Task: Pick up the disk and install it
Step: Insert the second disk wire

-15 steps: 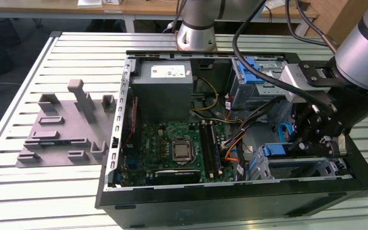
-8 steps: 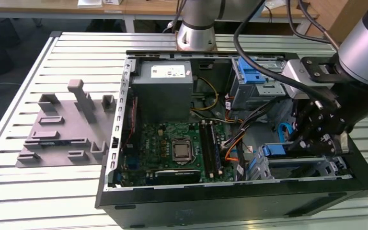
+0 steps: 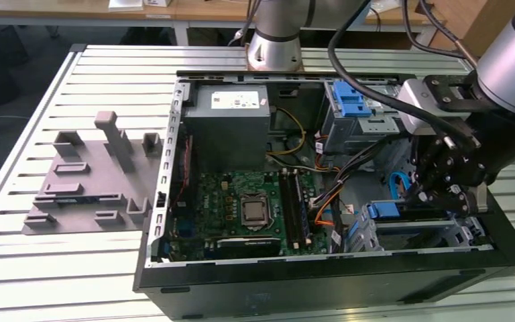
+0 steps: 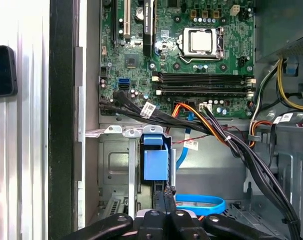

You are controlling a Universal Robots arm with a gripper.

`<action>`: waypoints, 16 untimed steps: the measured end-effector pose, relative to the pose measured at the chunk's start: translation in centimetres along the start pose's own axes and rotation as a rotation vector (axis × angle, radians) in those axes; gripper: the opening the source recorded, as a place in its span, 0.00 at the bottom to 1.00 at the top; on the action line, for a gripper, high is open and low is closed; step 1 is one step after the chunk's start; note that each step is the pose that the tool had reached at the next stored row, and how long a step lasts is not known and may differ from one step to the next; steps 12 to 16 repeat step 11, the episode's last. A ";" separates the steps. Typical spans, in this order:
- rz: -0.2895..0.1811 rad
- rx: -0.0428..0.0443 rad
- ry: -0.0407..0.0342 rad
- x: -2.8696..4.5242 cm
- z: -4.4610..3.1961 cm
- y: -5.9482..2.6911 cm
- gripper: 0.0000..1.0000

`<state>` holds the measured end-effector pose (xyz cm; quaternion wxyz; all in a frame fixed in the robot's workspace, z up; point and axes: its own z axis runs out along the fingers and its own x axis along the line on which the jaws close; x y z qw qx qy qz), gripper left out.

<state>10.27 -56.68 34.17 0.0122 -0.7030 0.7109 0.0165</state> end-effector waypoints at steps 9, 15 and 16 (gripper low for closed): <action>0.001 -0.0100 -0.0001 0.00 -0.01 -0.44 0.11; 0.001 -0.0101 0.0000 0.00 -0.01 -0.44 0.11; 0.001 -0.0101 0.0000 0.00 -0.01 -0.44 0.11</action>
